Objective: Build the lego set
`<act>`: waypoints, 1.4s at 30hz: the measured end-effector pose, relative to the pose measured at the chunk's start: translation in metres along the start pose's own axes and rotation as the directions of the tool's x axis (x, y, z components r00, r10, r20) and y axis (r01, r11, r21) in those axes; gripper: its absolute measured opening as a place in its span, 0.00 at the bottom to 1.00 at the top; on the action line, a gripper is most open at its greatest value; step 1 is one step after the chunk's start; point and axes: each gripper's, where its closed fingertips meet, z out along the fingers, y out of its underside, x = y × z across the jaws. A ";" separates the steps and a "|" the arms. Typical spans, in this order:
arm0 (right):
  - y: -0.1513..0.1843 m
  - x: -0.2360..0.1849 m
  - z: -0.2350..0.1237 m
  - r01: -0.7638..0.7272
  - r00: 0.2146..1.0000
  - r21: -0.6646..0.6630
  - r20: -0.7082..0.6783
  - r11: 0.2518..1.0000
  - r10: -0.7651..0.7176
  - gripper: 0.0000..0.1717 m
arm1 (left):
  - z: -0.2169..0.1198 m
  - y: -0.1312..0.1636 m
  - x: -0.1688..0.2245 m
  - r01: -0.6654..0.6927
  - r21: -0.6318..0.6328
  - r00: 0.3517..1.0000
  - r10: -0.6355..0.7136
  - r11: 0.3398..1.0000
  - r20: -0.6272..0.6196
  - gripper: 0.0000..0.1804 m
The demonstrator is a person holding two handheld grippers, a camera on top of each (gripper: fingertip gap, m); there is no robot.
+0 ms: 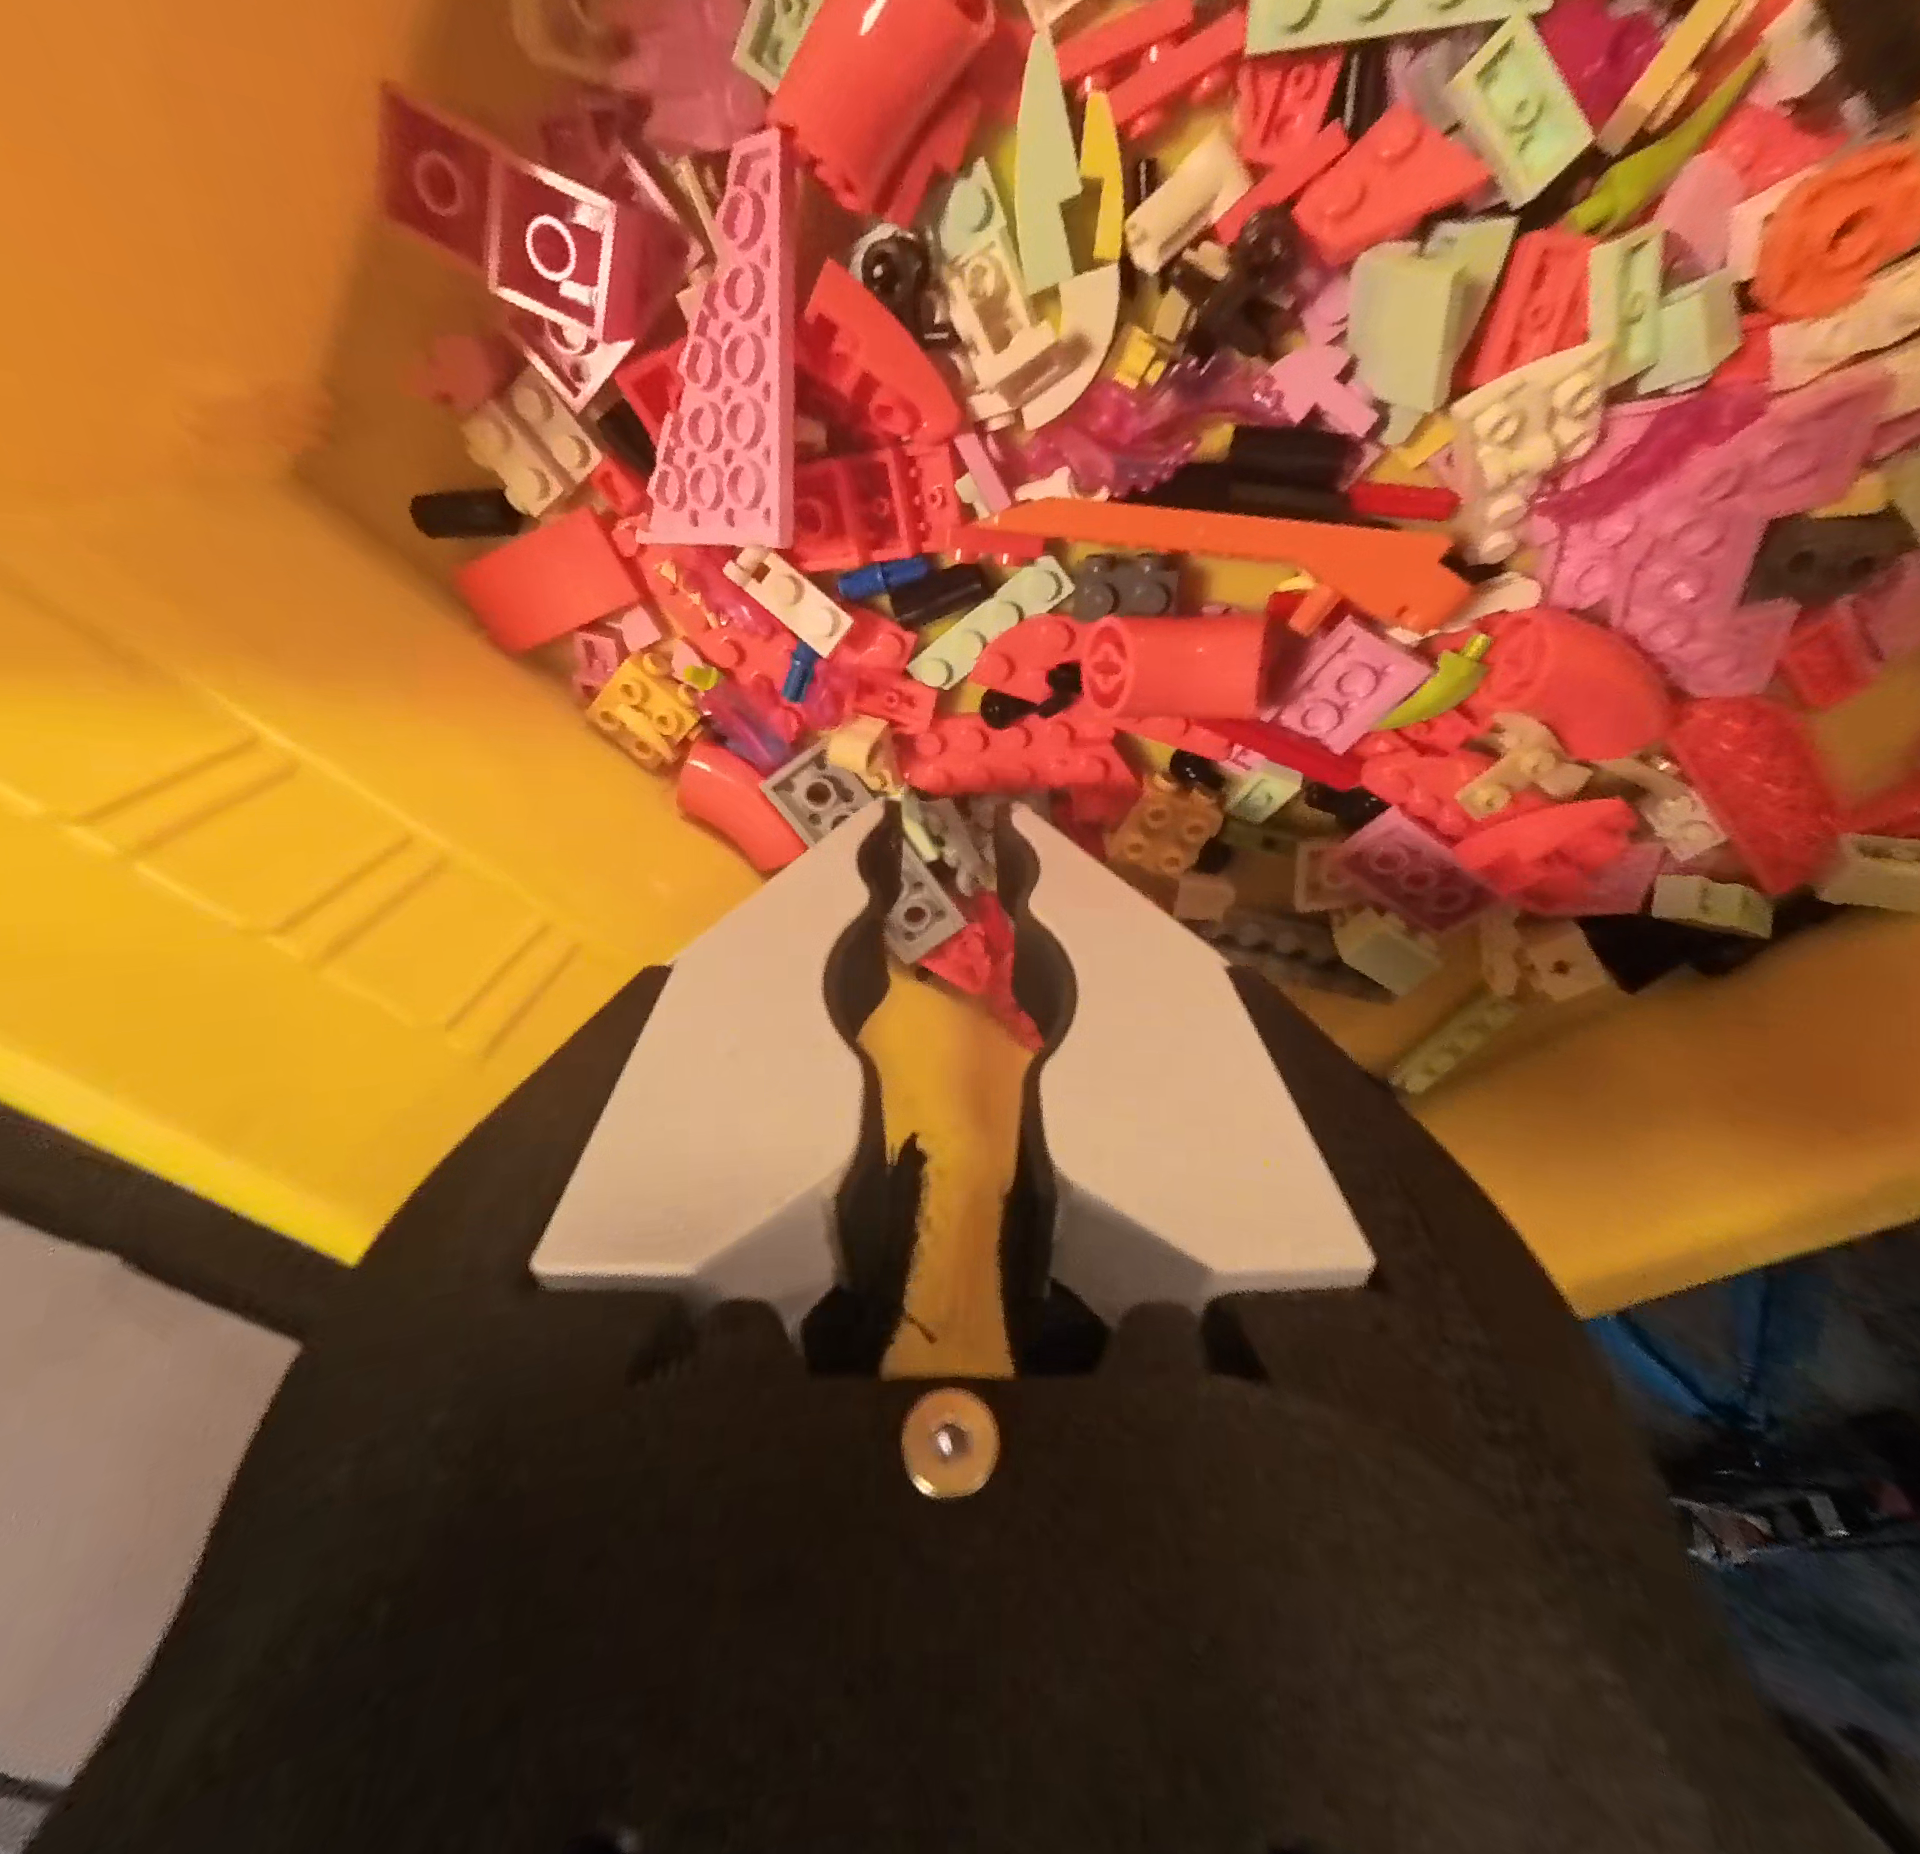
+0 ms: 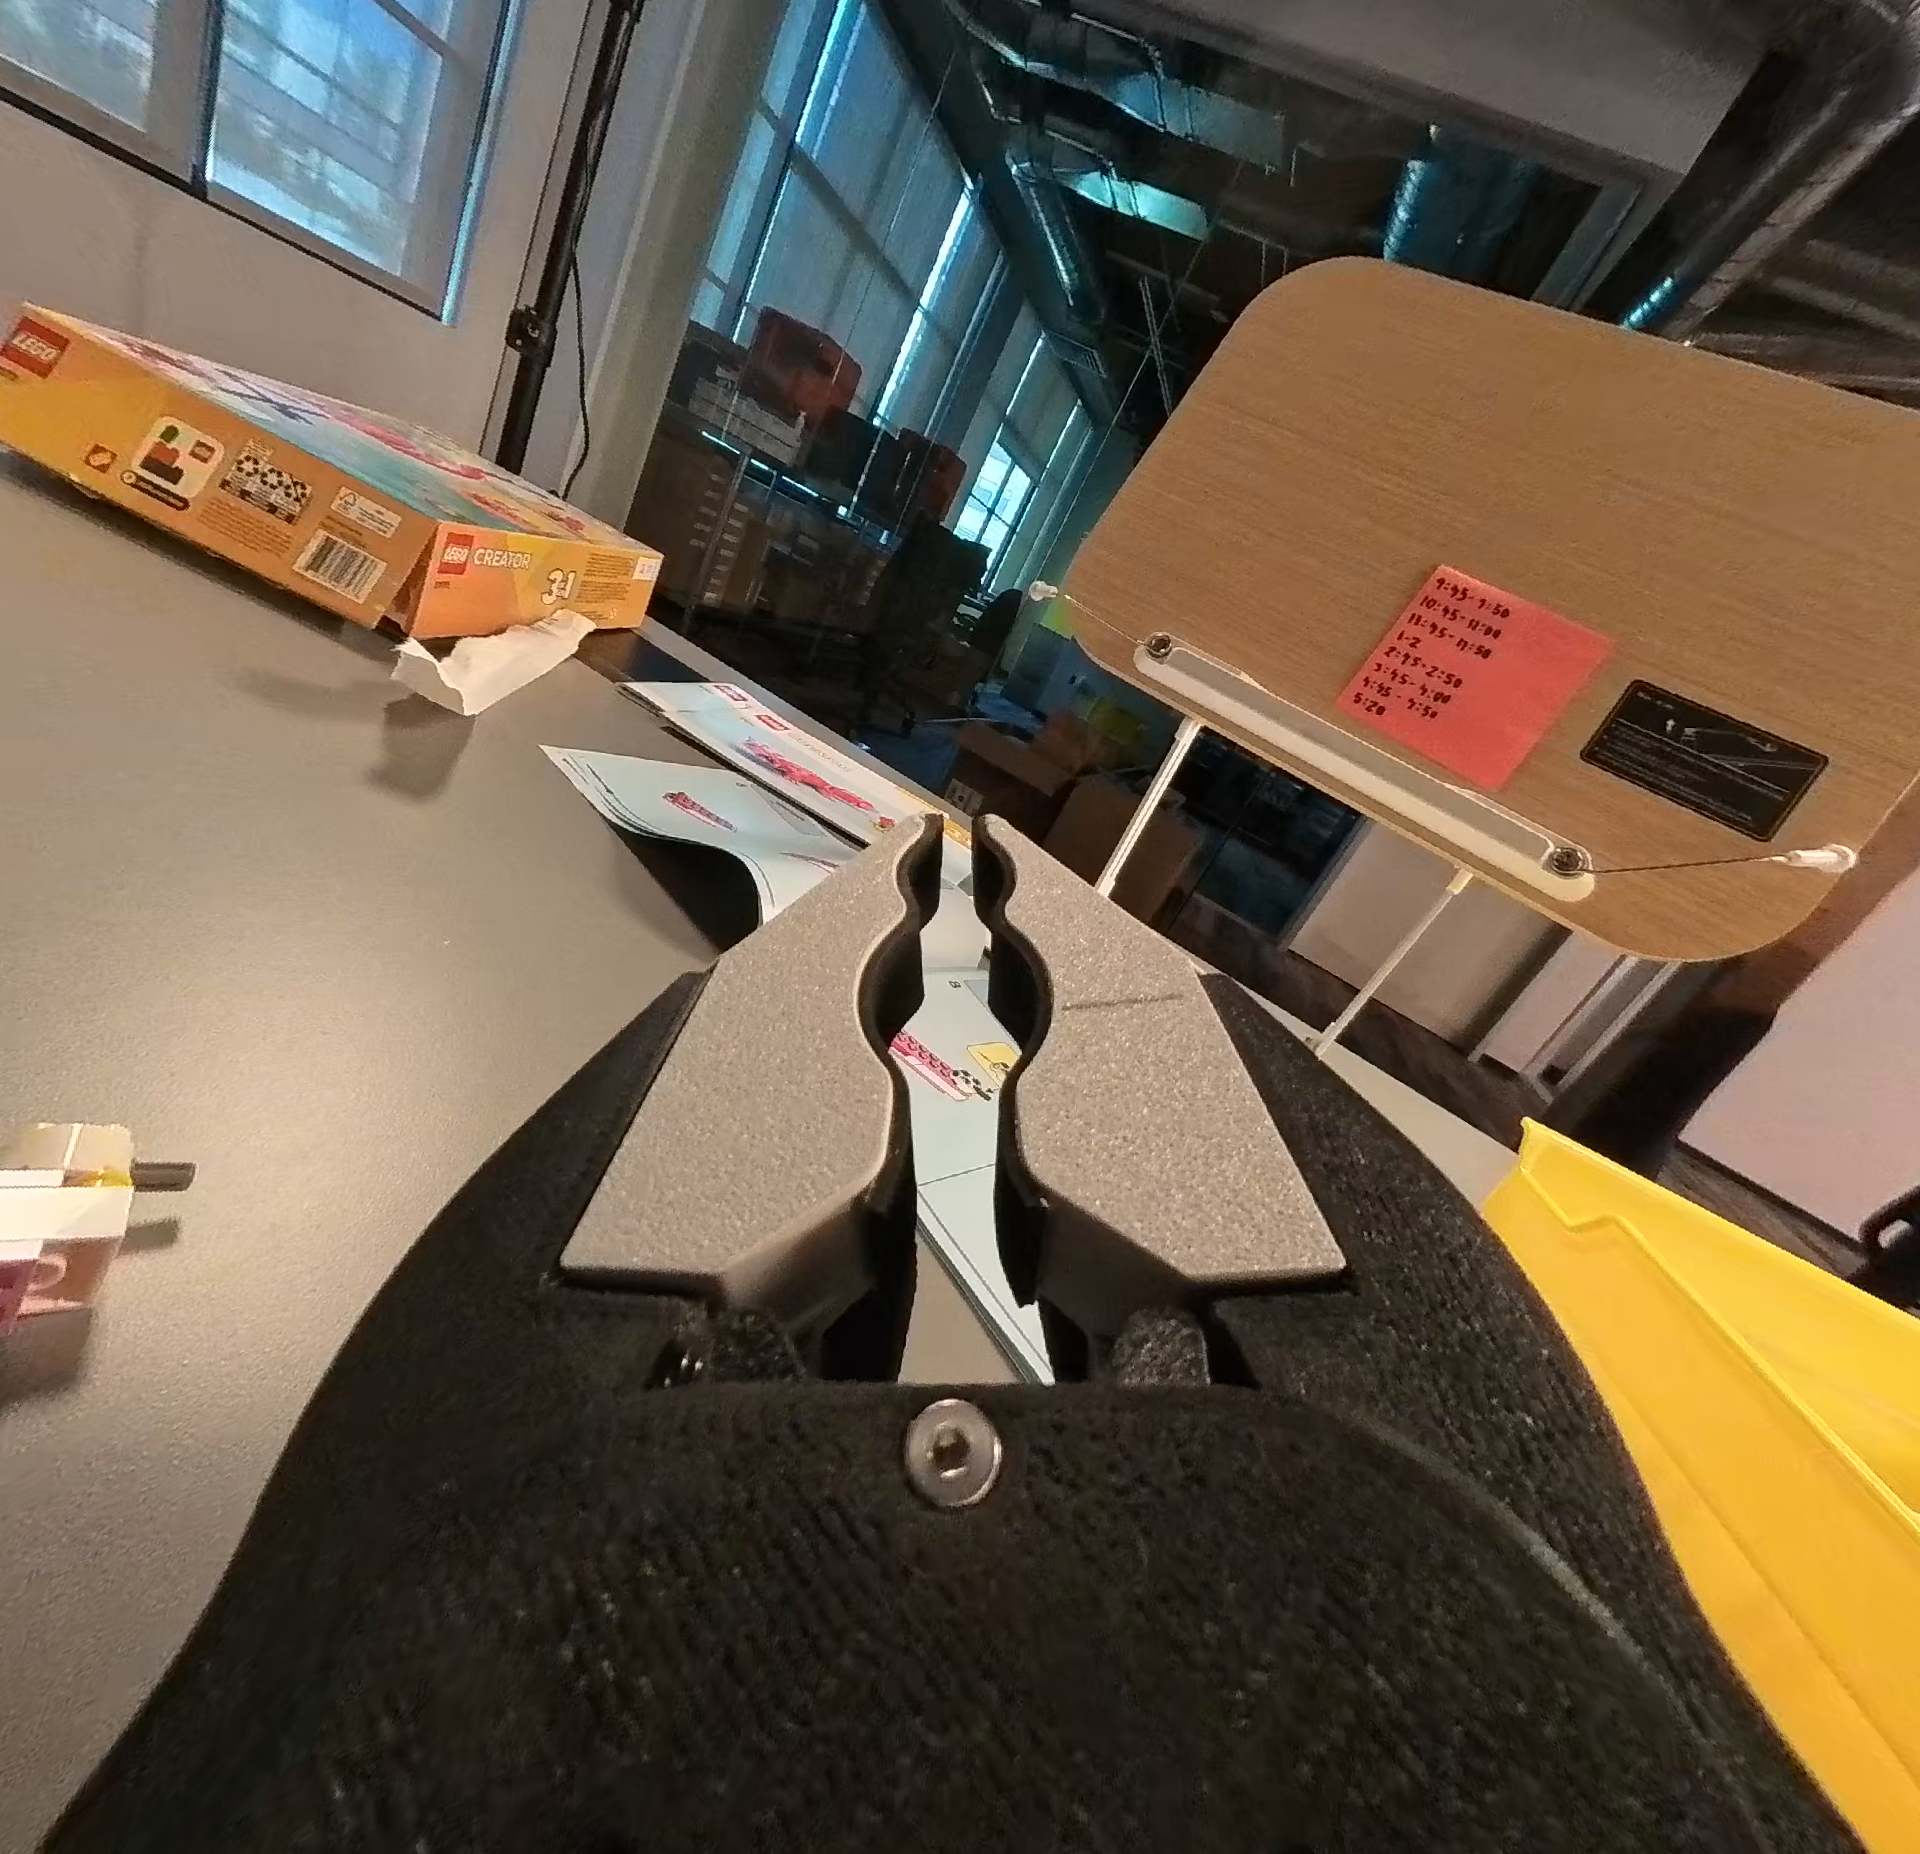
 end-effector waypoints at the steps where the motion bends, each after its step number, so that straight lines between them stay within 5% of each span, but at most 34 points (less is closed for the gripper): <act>1: 0.000 0.000 0.000 0.000 1.000 0.000 0.000 1.000 0.000 0.02 | 0.002 0.001 -0.001 0.000 -0.016 1.000 0.000 1.000 0.011 0.09; 7: 0.000 0.000 0.000 -0.001 1.000 -0.001 0.002 1.000 0.001 0.02 | 0.005 0.006 -0.006 -0.018 -0.080 0.998 0.022 0.997 0.050 0.03; 14: 0.001 -0.001 0.000 -0.004 1.000 -0.003 0.008 1.000 0.004 0.02 | -0.002 0.029 0.033 -0.014 -0.159 0.986 -0.012 0.987 -0.165 0.00; 16: 0.001 -0.001 0.000 -0.005 1.000 -0.004 0.012 1.000 0.005 0.02 | -0.004 0.024 0.032 0.007 -0.114 0.990 -0.024 0.993 -0.141 0.04; 19: 0.001 -0.002 0.000 -0.004 1.000 -0.004 0.014 1.000 0.004 0.02 | -0.014 -0.003 0.031 0.029 0.072 0.991 -0.020 0.997 -0.130 0.28; 23: 0.001 -0.002 0.000 -0.004 1.000 -0.006 0.015 1.000 0.004 0.02 | -0.024 -0.038 0.037 0.031 0.294 0.986 0.018 0.955 -0.163 0.31; 28: 0.001 -0.003 0.001 -0.001 1.000 -0.008 0.016 1.000 0.001 0.02 | -0.004 -0.030 0.037 -0.032 0.223 0.993 0.057 0.974 -0.105 0.16; 36: 0.002 -0.003 0.001 0.004 1.000 -0.015 0.017 1.000 -0.003 0.02 | -0.004 0.004 0.022 0.072 0.089 0.997 -0.068 0.993 -0.042 0.16; 39: 0.003 -0.003 0.001 0.007 1.000 -0.017 0.018 1.000 -0.006 0.02 | -0.012 -0.013 0.024 0.060 0.199 0.997 -0.050 0.978 -0.054 0.37; 42: 0.004 -0.004 0.002 0.010 1.000 -0.021 0.019 1.000 -0.010 0.02 | -0.025 -0.048 0.053 -0.017 0.378 0.984 0.082 0.926 -0.157 0.44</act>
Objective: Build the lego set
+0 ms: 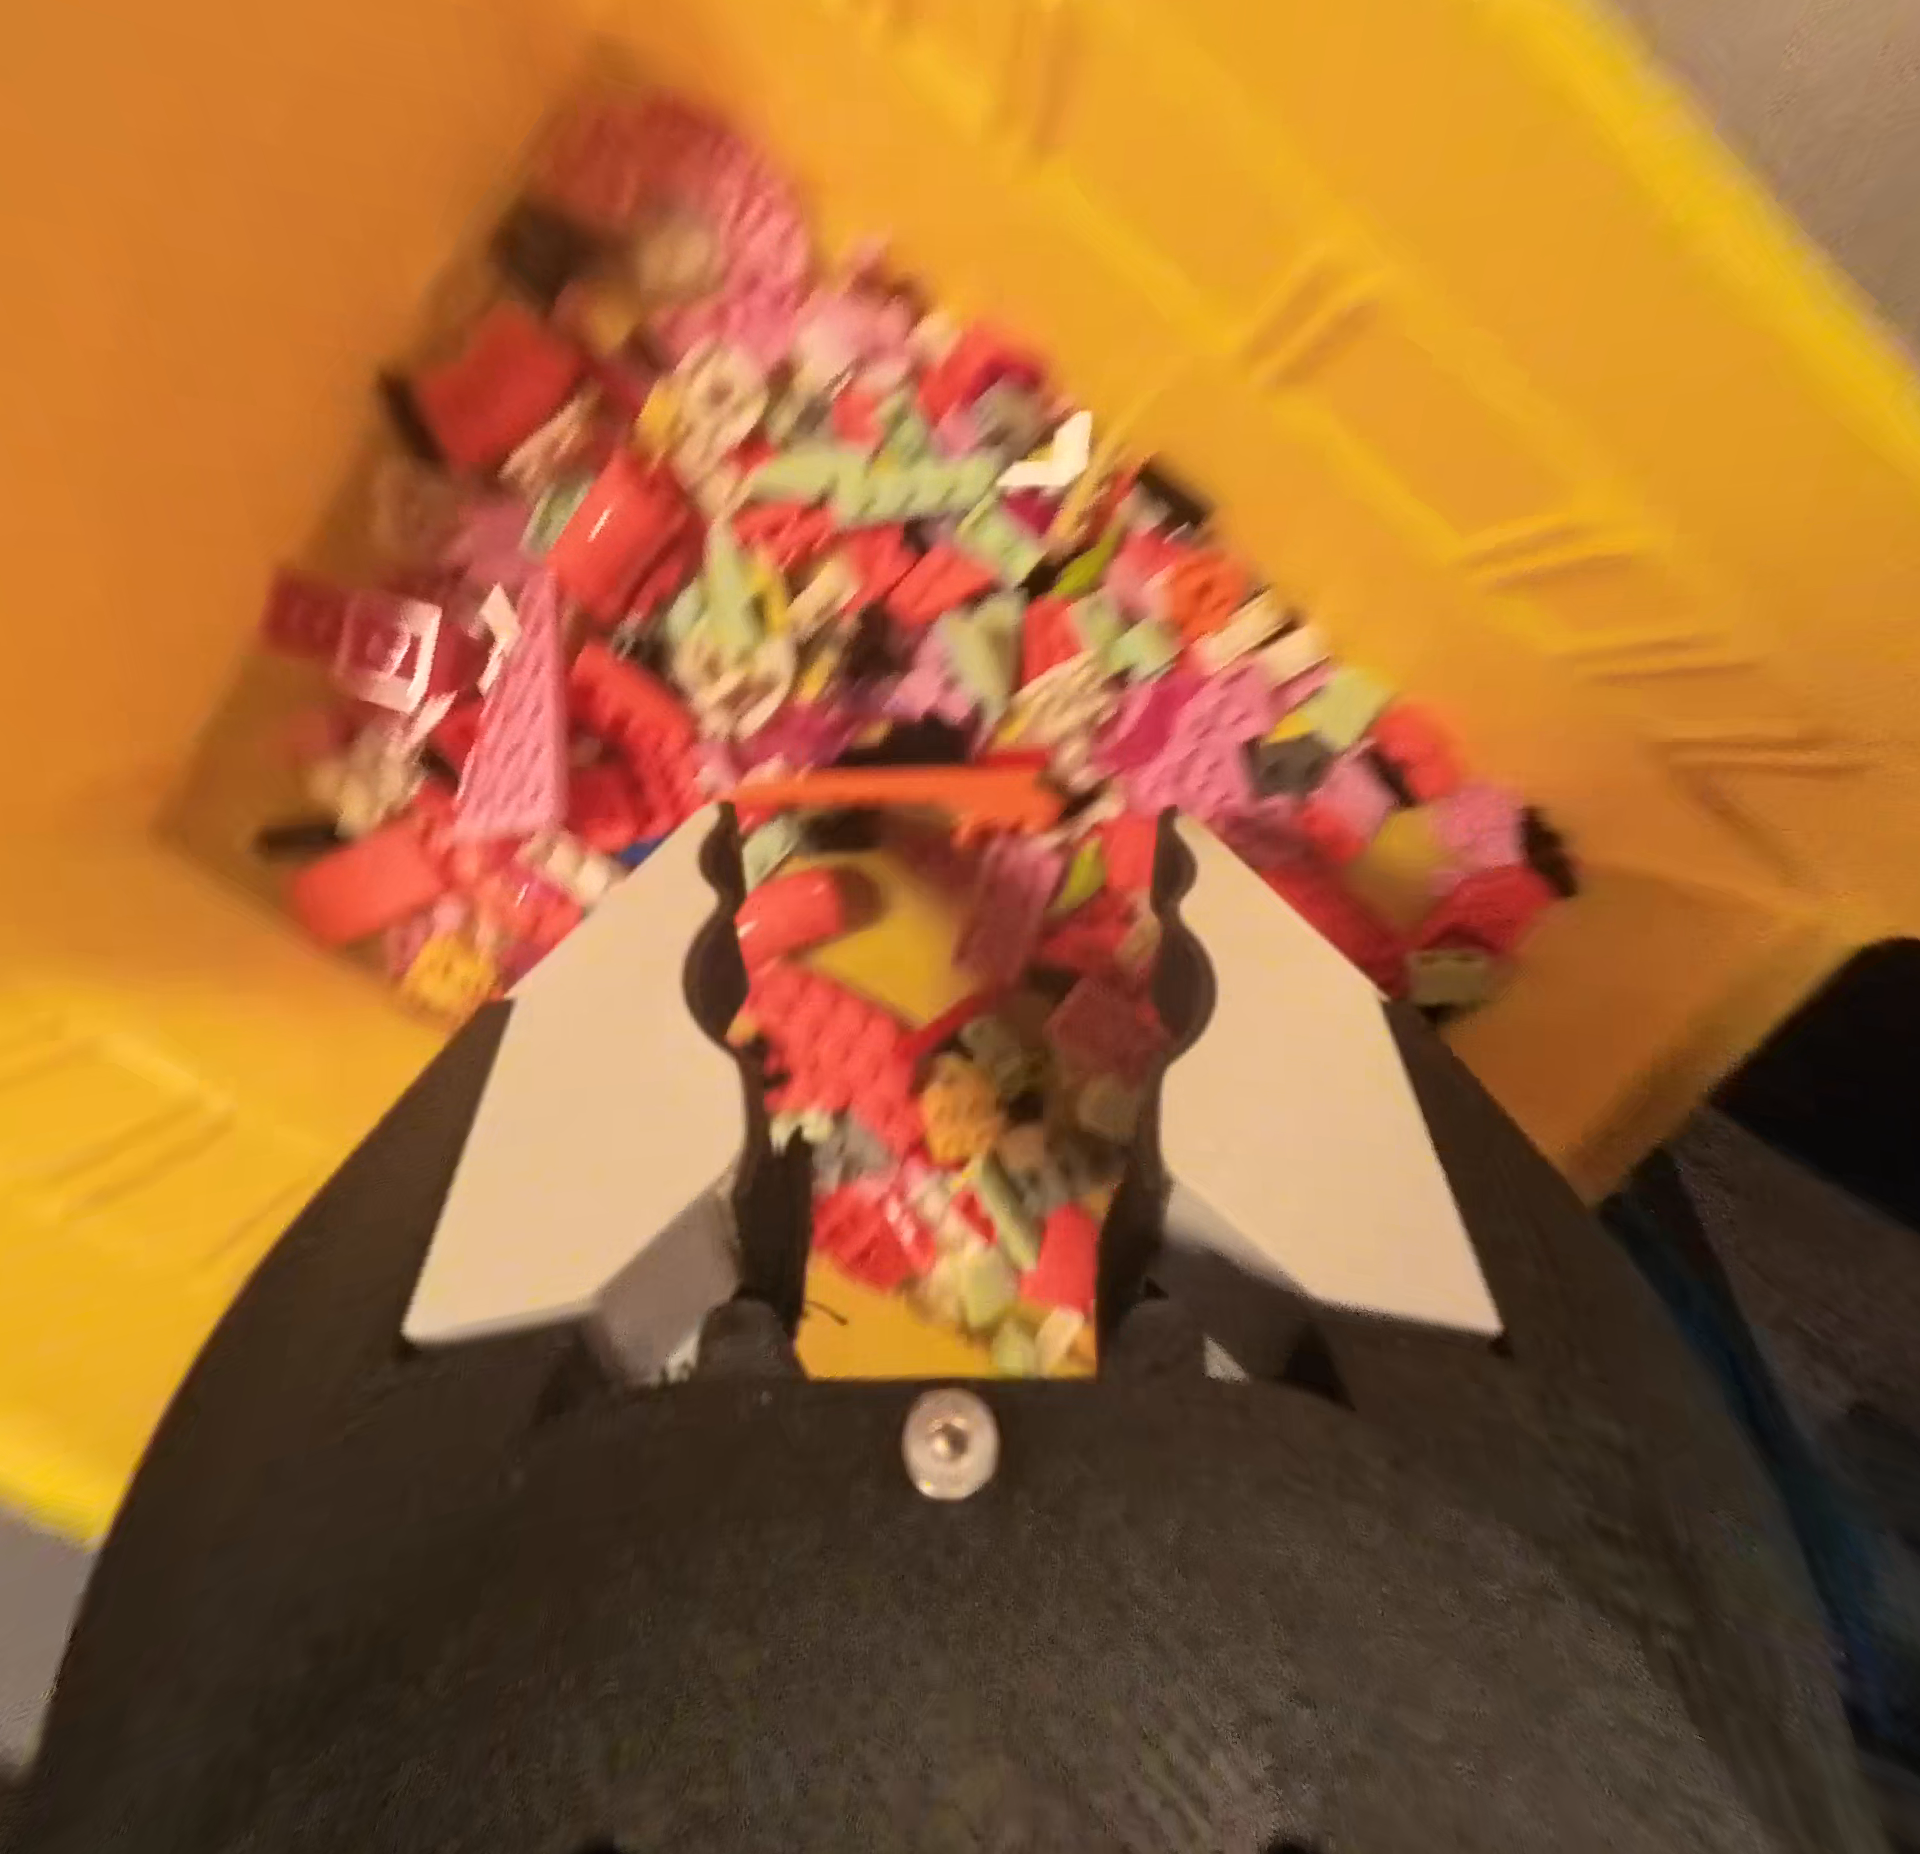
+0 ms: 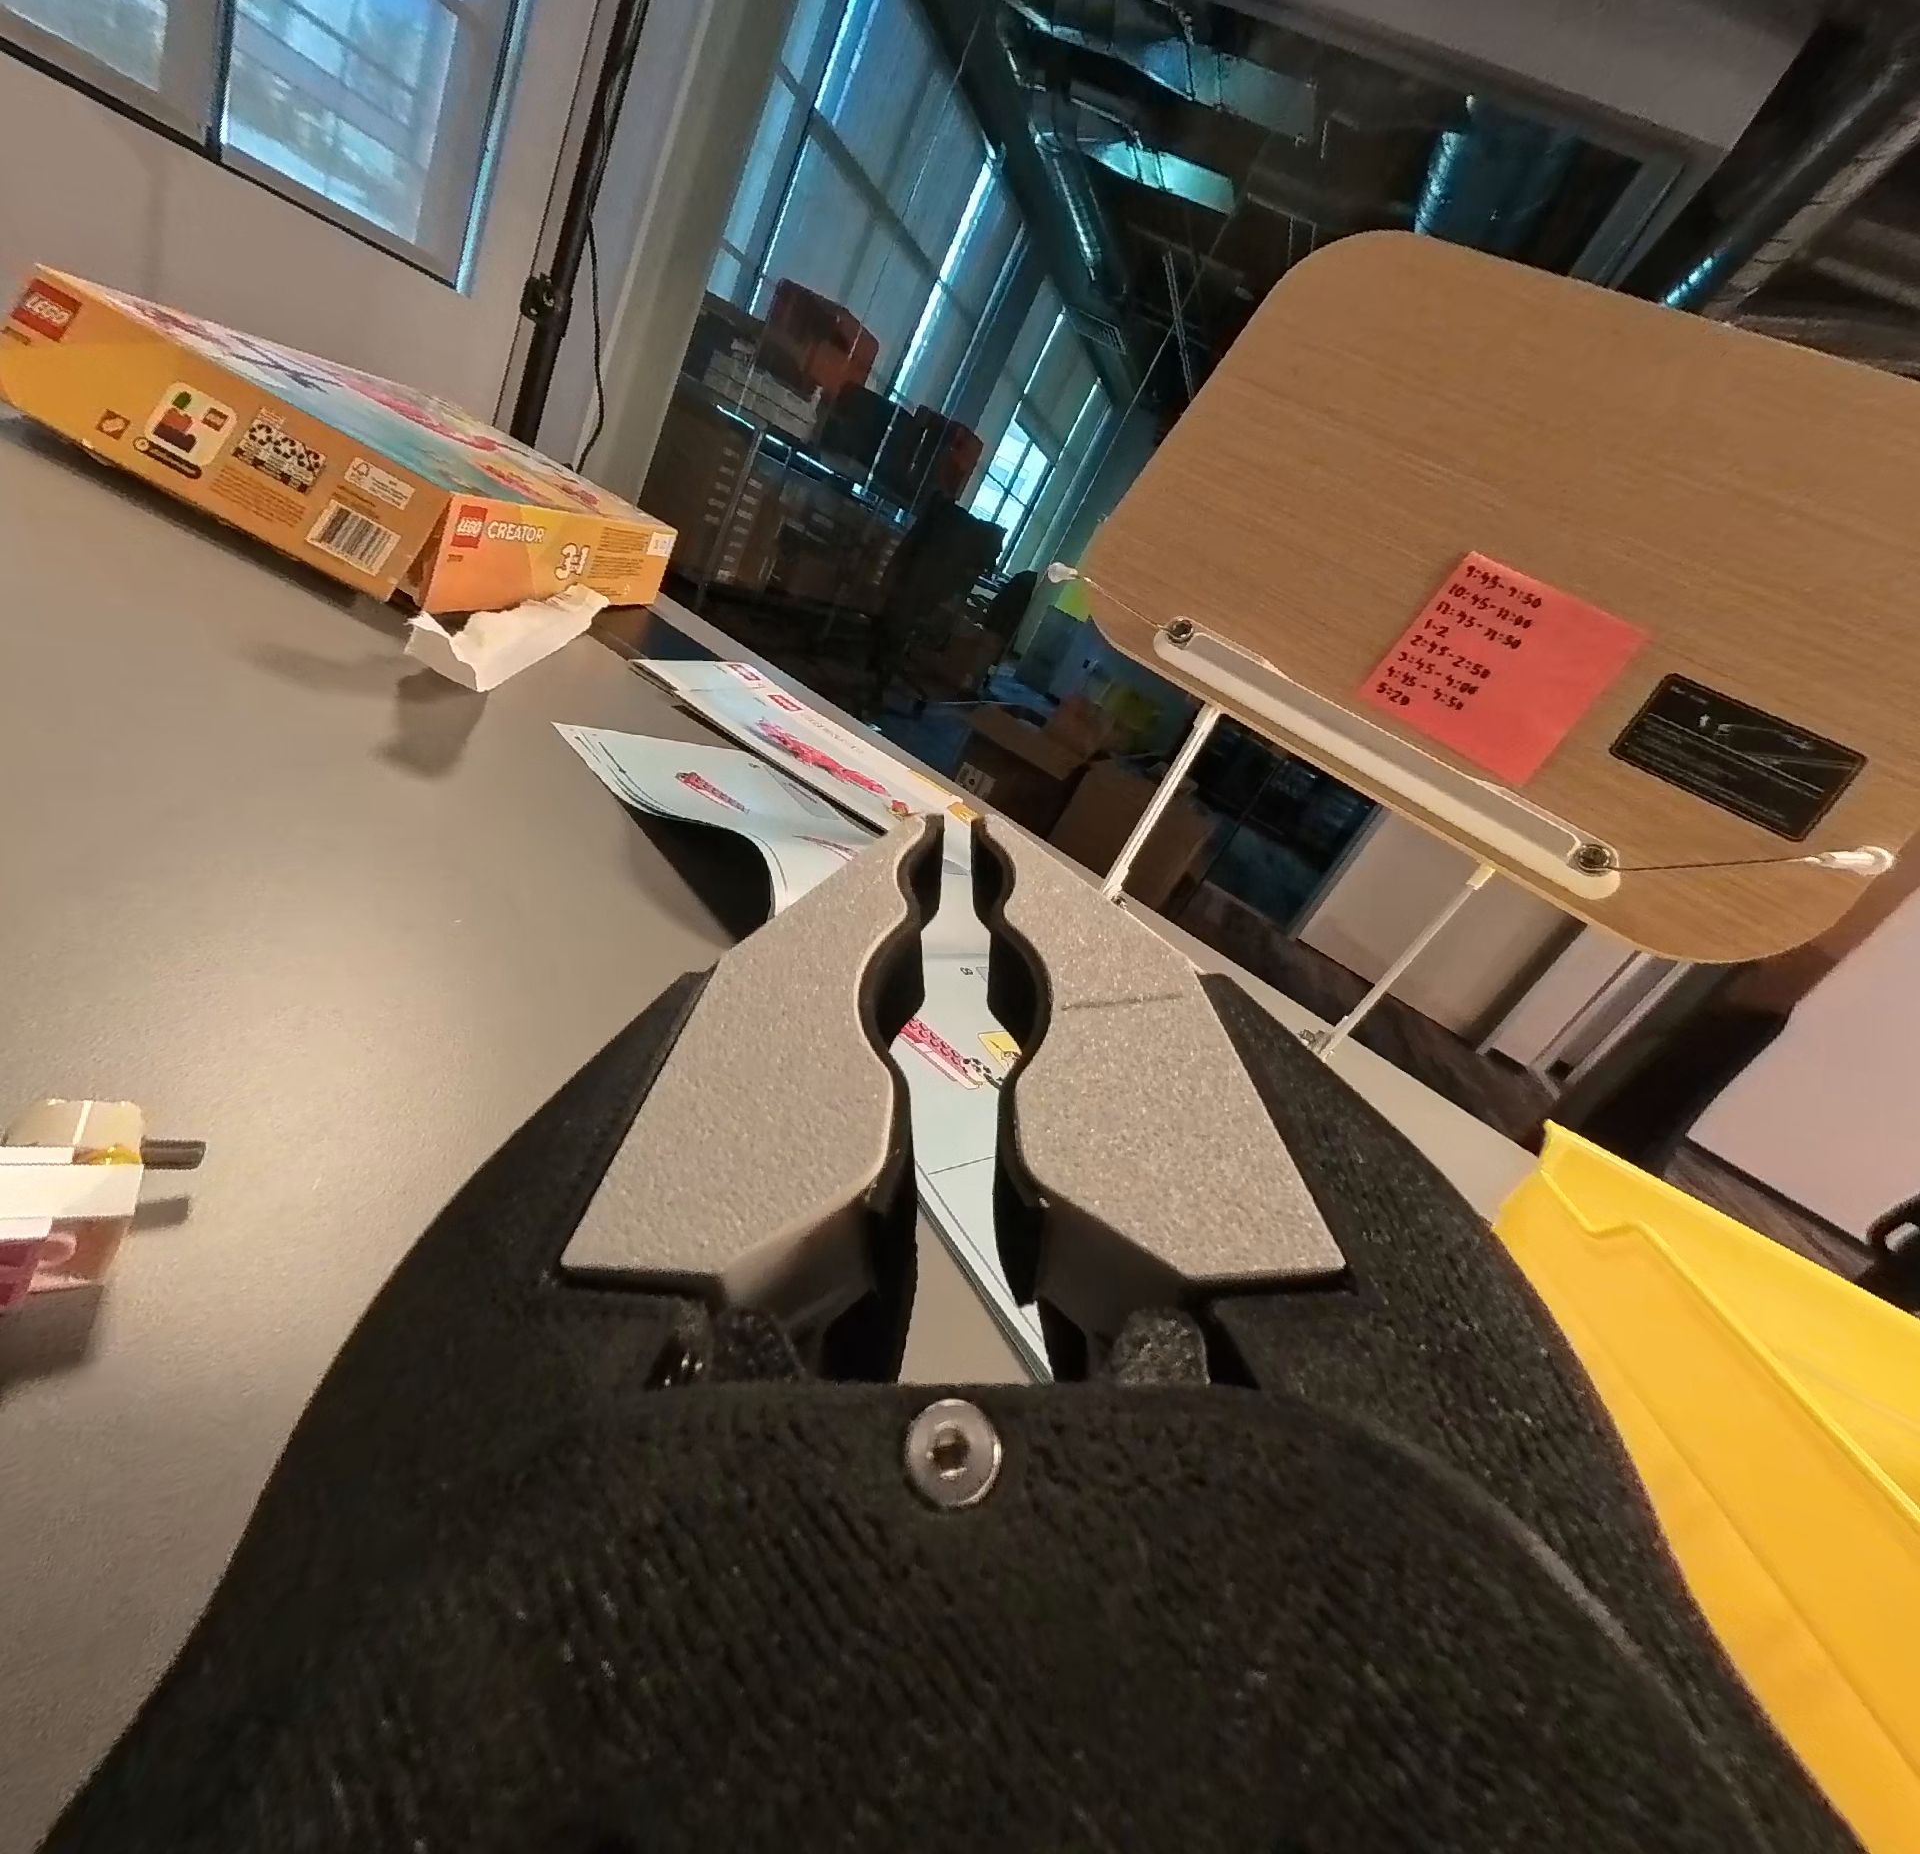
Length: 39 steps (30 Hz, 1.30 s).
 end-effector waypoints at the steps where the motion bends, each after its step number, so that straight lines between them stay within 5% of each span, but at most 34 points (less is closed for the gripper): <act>1: 0.000 0.000 0.000 0.002 1.000 -0.001 -0.002 1.000 -0.002 0.02 | 0.003 -0.010 0.008 -0.034 0.046 0.999 0.036 0.998 -0.040 0.45; 10: -0.001 0.001 0.000 0.044 0.999 -0.002 -0.023 0.999 -0.044 0.01 | 0.032 -0.026 0.010 -0.222 0.069 0.974 0.224 0.973 -0.028 0.29; 17: 0.000 0.000 0.000 0.050 0.998 -0.012 -0.022 0.999 -0.050 0.01 | 0.024 -0.003 -0.026 -0.150 -0.089 0.984 0.157 0.985 0.086 0.14; 19: 0.000 0.000 0.000 0.052 0.998 -0.012 -0.023 0.999 -0.053 0.01 | 0.021 -0.001 -0.036 -0.134 -0.096 0.979 0.147 0.986 0.141 0.22; 24: 0.001 0.000 0.001 0.054 0.998 -0.015 -0.023 0.998 -0.054 0.01 | 0.015 -0.026 0.018 -0.174 0.116 0.977 0.186 0.978 -0.102 0.38; 28: 0.001 -0.001 0.001 0.058 0.998 -0.018 -0.023 0.998 -0.059 0.01 | 0.031 -0.013 0.016 -0.239 0.006 0.971 0.239 0.971 -0.007 0.65; 39: 0.002 -0.002 0.001 0.065 0.998 -0.023 -0.018 0.998 -0.066 0.01 | 0.014 -0.014 -0.025 -0.127 0.023 0.972 0.120 0.992 0.203 0.58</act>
